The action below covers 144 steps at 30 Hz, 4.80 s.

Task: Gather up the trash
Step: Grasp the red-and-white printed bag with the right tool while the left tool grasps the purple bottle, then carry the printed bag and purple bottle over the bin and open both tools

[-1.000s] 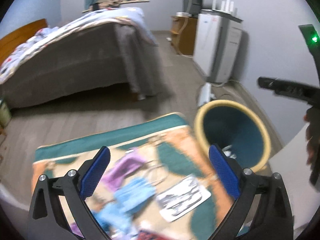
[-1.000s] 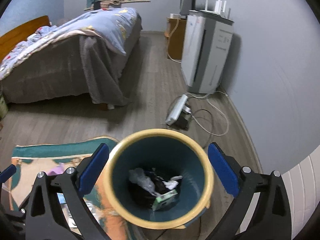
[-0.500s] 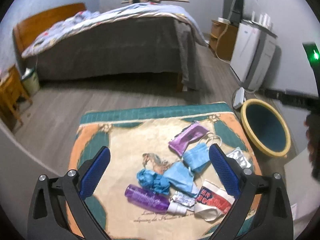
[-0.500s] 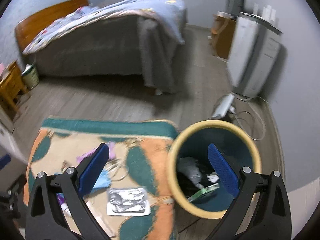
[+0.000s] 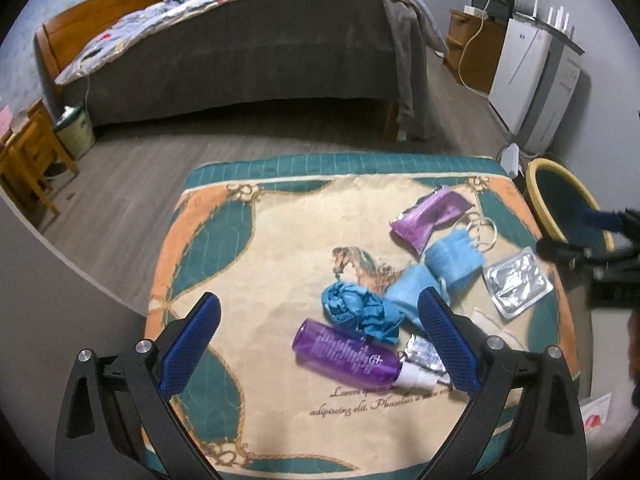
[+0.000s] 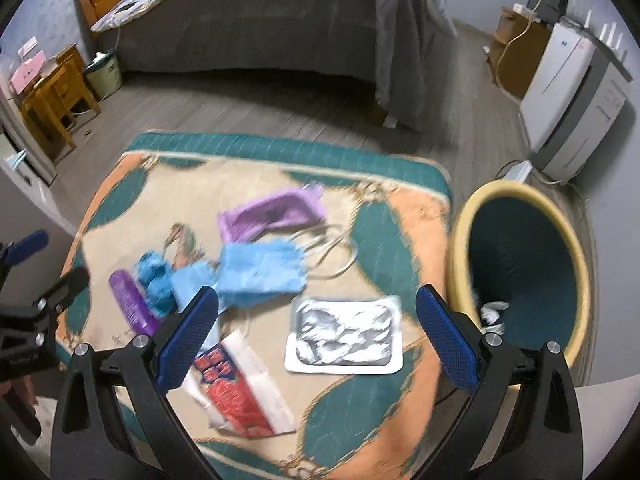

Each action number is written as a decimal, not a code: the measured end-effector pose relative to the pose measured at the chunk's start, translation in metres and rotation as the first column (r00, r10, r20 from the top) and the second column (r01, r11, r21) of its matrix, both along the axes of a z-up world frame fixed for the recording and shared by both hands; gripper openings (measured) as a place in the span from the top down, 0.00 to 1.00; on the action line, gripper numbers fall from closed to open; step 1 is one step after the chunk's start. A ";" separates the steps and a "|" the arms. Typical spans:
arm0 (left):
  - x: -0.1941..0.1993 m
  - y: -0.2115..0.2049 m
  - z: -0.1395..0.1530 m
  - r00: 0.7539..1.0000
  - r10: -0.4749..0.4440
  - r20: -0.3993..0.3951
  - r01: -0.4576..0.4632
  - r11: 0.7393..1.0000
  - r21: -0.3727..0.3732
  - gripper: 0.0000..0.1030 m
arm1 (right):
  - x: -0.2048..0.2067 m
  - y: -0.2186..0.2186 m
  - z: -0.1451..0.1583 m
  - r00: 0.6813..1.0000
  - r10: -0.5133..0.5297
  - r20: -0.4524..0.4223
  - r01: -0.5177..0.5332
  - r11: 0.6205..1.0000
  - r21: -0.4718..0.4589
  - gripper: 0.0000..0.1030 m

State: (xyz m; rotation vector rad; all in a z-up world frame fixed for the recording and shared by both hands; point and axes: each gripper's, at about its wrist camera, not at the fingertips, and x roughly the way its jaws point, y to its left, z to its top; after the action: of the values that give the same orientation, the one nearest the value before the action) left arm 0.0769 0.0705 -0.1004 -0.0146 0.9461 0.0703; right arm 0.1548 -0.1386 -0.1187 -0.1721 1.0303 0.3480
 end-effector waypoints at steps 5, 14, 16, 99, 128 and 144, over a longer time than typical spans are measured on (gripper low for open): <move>-0.004 0.010 0.000 1.000 0.025 -0.005 -0.026 0.999 -0.035 0.05 | -0.020 0.015 -0.021 0.997 0.049 -0.052 -0.050 0.999 -0.019 0.06; -0.010 0.026 -0.014 0.993 0.086 -0.082 -0.090 0.995 -0.043 0.05 | -0.054 0.047 -0.049 0.971 0.170 -0.171 -0.178 0.984 -0.032 0.34; -0.012 0.028 -0.013 0.992 0.095 -0.082 -0.101 0.993 -0.061 0.05 | -0.059 0.053 -0.056 0.960 0.198 -0.198 -0.211 0.977 -0.044 0.43; 0.027 -0.066 0.053 0.955 -0.225 0.192 0.227 0.974 0.012 0.68 | 0.032 -0.046 0.119 0.965 -0.206 0.164 0.189 0.976 0.113 0.90; 0.060 -0.201 0.046 0.905 -0.393 0.163 0.388 0.920 0.059 0.67 | 0.060 -0.153 0.078 0.945 -0.277 0.175 0.290 0.955 -0.056 0.90; 0.080 -0.272 0.050 0.844 -0.515 0.150 0.523 0.852 -0.017 0.67 | 0.069 -0.189 0.065 0.916 -0.368 0.158 0.377 0.926 -0.026 0.90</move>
State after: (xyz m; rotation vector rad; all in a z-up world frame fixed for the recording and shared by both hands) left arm 0.1568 -0.2017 -0.0500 0.1833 0.7831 -0.4592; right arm 0.2236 -0.3281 -0.0535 -0.0480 0.9006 -0.0420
